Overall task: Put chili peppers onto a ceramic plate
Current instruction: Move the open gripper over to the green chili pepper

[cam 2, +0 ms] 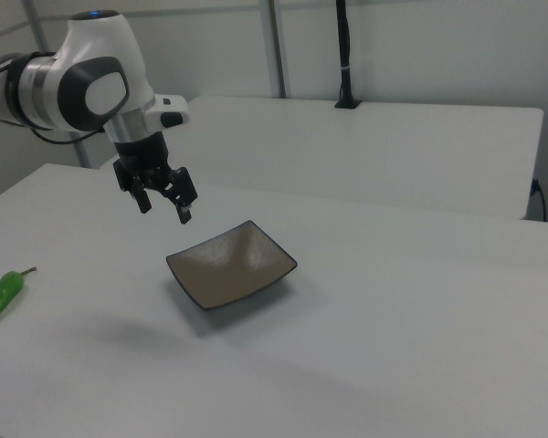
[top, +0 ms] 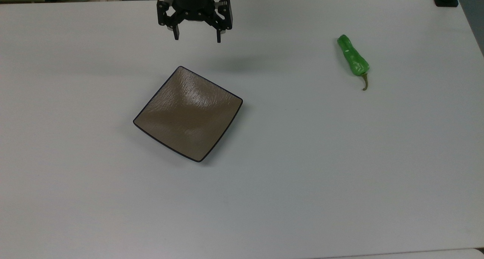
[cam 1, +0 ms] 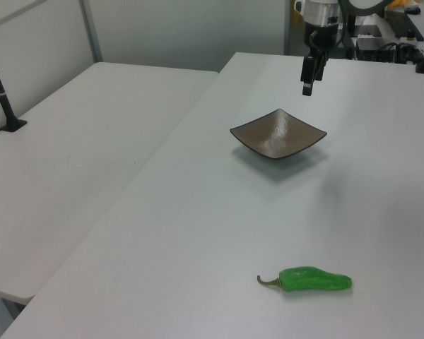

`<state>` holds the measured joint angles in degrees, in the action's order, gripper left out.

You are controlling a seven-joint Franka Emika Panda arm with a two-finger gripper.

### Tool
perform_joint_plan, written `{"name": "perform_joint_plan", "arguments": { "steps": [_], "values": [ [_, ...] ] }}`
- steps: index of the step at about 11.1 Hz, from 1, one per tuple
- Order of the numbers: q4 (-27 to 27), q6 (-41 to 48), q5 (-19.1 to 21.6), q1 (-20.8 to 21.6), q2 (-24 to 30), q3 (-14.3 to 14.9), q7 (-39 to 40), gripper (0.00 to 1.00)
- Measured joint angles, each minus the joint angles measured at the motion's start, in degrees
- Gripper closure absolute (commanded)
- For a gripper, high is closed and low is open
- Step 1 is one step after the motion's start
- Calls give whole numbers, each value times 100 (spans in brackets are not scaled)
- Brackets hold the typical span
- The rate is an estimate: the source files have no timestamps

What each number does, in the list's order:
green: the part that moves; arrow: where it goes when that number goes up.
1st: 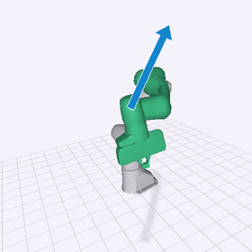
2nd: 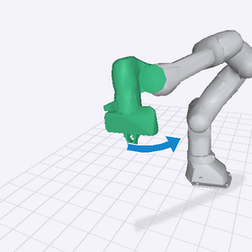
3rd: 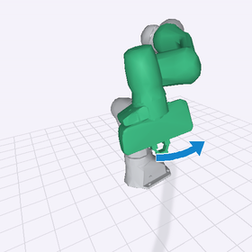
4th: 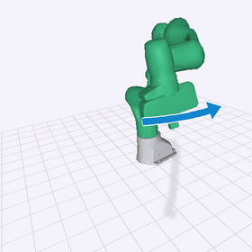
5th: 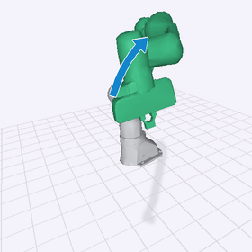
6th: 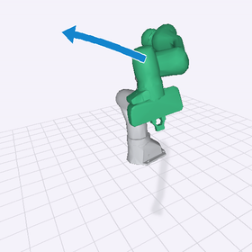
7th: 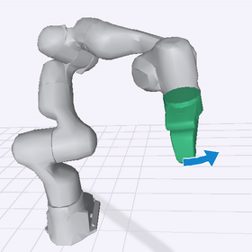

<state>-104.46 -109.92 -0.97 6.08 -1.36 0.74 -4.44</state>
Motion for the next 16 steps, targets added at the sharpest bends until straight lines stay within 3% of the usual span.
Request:
{"name": "perform_joint_plan", "arguments": {
  "steps": [6,10,16],
  "values": [
    [-346,-67,0,14,0,-154,1,0],
    [-567,-320,47,53,-57,-712,-1,0],
    [-557,-351,455,1188,-171,-1015,-381,0]
  ]
}}
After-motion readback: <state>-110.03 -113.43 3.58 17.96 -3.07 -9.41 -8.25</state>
